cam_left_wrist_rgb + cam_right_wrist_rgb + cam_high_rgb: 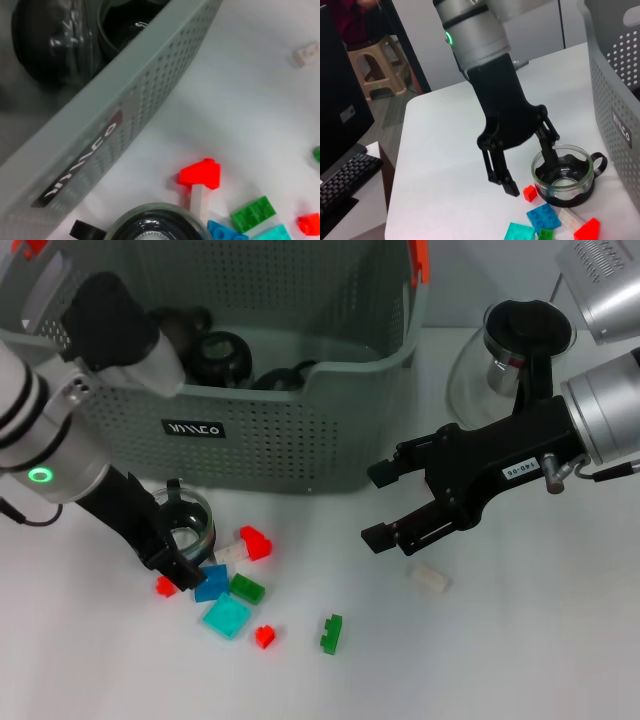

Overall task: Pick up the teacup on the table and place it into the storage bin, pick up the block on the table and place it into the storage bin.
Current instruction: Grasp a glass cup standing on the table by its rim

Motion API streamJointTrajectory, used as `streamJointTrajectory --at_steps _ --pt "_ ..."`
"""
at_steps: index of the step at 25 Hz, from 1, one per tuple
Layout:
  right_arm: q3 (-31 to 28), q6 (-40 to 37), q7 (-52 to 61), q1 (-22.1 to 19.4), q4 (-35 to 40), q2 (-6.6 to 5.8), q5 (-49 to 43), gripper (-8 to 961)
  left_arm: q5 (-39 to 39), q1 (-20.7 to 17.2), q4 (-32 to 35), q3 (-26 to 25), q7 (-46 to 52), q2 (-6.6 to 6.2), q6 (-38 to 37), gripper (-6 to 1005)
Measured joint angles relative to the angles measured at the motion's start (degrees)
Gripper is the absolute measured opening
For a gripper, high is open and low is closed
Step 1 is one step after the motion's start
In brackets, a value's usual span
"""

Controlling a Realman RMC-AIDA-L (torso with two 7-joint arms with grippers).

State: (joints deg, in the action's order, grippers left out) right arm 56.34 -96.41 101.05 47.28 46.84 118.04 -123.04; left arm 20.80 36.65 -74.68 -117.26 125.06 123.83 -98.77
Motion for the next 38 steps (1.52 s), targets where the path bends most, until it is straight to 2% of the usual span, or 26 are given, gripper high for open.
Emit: streamJointTrajectory --at_steps 6,33,38 --pt "0.00 0.00 -0.42 -0.09 -0.08 0.00 0.00 945 -0.48 0.22 2.01 2.72 0.75 0.31 3.43 875" --pt "0.00 0.20 -1.12 -0.53 -0.61 0.08 0.00 944 -1.50 1.50 8.97 3.62 0.78 0.25 9.74 875" --pt "0.00 0.26 -1.12 -0.53 -0.61 0.08 0.00 944 -1.64 1.49 9.01 3.62 0.80 0.35 10.01 817"
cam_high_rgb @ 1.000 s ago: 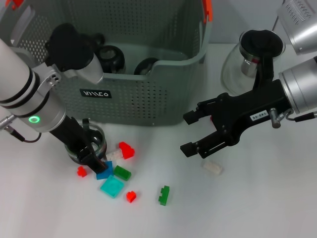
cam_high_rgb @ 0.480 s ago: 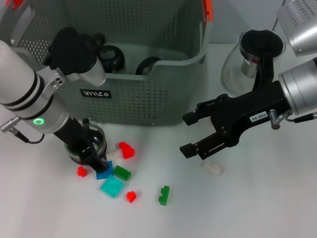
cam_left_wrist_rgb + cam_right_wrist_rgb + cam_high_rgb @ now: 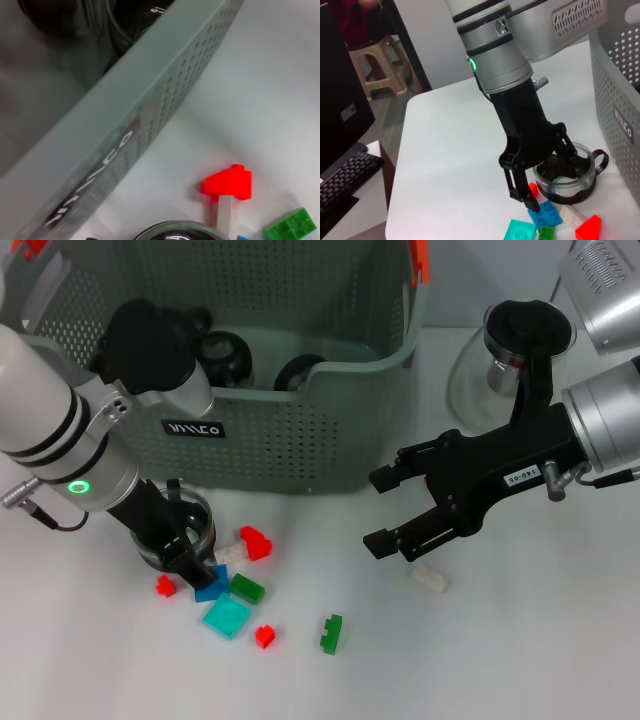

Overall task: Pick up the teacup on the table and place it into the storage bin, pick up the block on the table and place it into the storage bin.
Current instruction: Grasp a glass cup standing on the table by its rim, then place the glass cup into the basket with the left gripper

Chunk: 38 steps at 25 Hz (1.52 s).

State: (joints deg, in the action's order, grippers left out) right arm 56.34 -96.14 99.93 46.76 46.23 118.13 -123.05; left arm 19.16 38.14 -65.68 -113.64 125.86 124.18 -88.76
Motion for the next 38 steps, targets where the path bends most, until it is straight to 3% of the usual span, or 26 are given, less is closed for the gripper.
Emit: streamJointTrajectory --at_steps 6,17,25,33,38 --pt "0.00 0.07 0.00 0.00 0.00 0.00 0.00 944 -0.39 0.29 1.29 0.00 -0.04 -0.14 0.38 747" --pt "0.00 0.17 -0.07 0.00 0.00 0.00 0.00 944 -0.55 1.03 2.83 -0.22 0.08 -0.35 0.01 497" --pt "0.00 0.15 -0.09 -0.10 0.00 0.00 0.00 945 -0.54 1.14 2.93 -0.52 0.82 -0.61 -0.78 74" --pt "-0.14 -0.19 -0.09 -0.36 0.00 0.00 0.09 945 -0.39 1.11 -0.28 -2.67 0.84 -0.83 -6.09 55" --pt "-0.67 -0.73 -0.51 -0.37 0.00 0.00 0.16 944 0.90 1.20 -5.66 -10.20 -0.49 -1.10 -13.79 53"
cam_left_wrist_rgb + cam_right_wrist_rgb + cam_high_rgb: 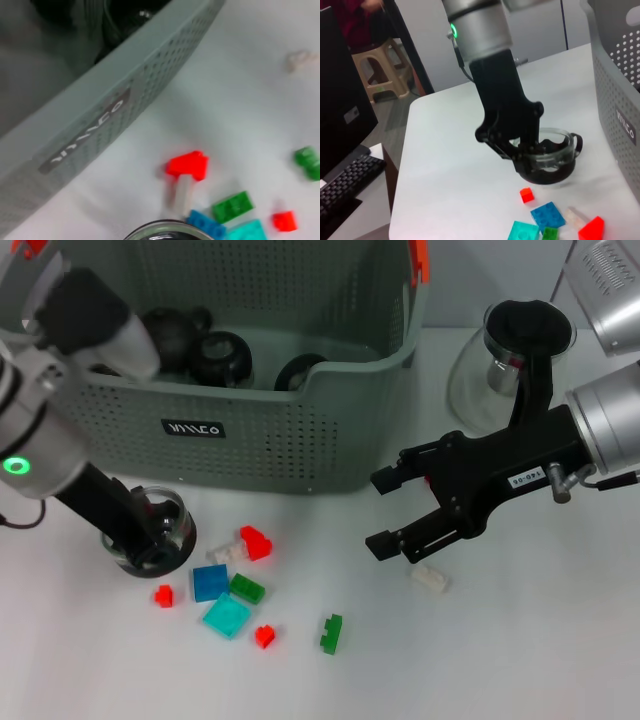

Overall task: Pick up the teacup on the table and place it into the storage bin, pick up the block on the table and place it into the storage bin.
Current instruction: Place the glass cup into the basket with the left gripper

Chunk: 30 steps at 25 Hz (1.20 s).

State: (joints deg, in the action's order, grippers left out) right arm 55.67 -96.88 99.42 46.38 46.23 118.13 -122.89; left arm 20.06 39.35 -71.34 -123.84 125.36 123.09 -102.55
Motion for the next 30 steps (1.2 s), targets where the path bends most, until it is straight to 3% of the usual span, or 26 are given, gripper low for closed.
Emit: streamJointTrajectory --at_steps 5,8,13,17,21,26,30 --pt "-0.80 -0.78 -0.66 0.02 0.00 -0.11 0.75 944 6.68 0.72 -2.32 -8.79 -1.16 -1.66 -8.34 51" --pt "-0.90 -1.27 -0.93 0.01 0.00 -0.30 1.23 944 13.55 1.61 -1.69 -14.30 -0.88 -3.78 -12.64 52" --pt "-0.92 -1.89 -1.07 -0.05 0.00 -0.39 1.33 944 30.88 1.88 4.55 -16.94 3.65 -10.04 -14.30 53" --pt "-0.92 -2.51 -1.07 -0.06 0.00 -0.55 1.34 945 40.18 2.56 7.76 -16.68 5.44 -13.07 -14.03 54" --pt "-0.91 -2.74 -1.07 -0.07 0.00 -0.70 1.34 945 41.35 4.86 8.50 -17.06 5.68 -14.42 -10.15 55" --pt "-0.90 -2.95 -1.03 -0.06 0.00 -0.77 1.35 944 36.83 9.15 12.22 -14.66 5.29 -16.15 0.92 56" --pt "-0.91 -3.03 -0.93 -0.06 0.00 -0.79 1.34 945 31.06 12.05 15.86 -10.42 5.26 -16.42 10.97 57"
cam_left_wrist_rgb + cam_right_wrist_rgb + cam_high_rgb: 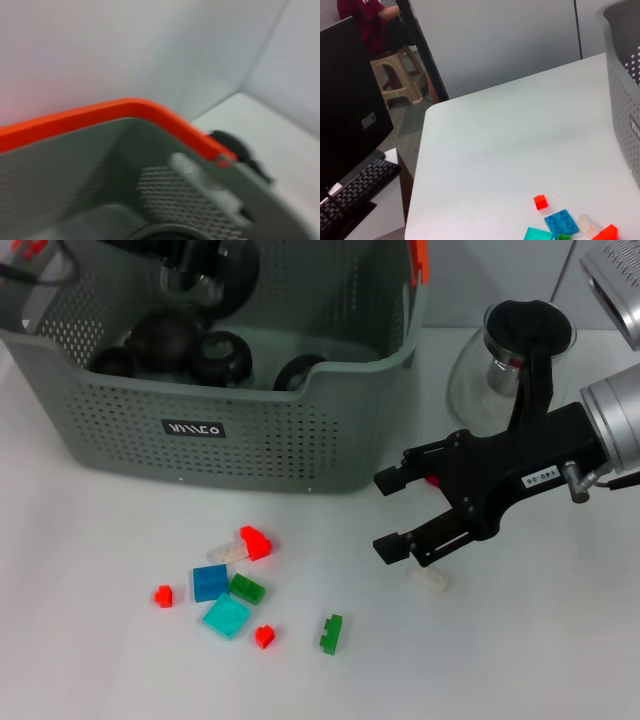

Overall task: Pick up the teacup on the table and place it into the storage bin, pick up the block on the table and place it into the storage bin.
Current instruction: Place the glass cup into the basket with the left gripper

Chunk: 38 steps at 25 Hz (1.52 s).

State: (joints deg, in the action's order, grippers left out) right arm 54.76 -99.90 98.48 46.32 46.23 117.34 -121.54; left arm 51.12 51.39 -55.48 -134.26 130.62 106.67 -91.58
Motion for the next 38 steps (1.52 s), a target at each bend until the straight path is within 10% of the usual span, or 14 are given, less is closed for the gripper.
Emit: streamJointTrajectory --at_steps 5,21,38 --pt "0.13 -0.04 0.07 0.03 0.00 0.06 -0.04 944 -4.50 2.54 5.82 4.63 0.00 0.48 10.68 58" --pt "0.59 0.37 -0.11 0.44 -0.09 0.61 -0.40 944 -24.26 4.77 11.27 10.70 1.29 10.02 29.09 62" --pt "0.69 0.53 -0.51 -0.06 -0.09 0.70 -0.36 943 -24.90 4.48 11.08 13.50 1.30 10.75 28.72 66"
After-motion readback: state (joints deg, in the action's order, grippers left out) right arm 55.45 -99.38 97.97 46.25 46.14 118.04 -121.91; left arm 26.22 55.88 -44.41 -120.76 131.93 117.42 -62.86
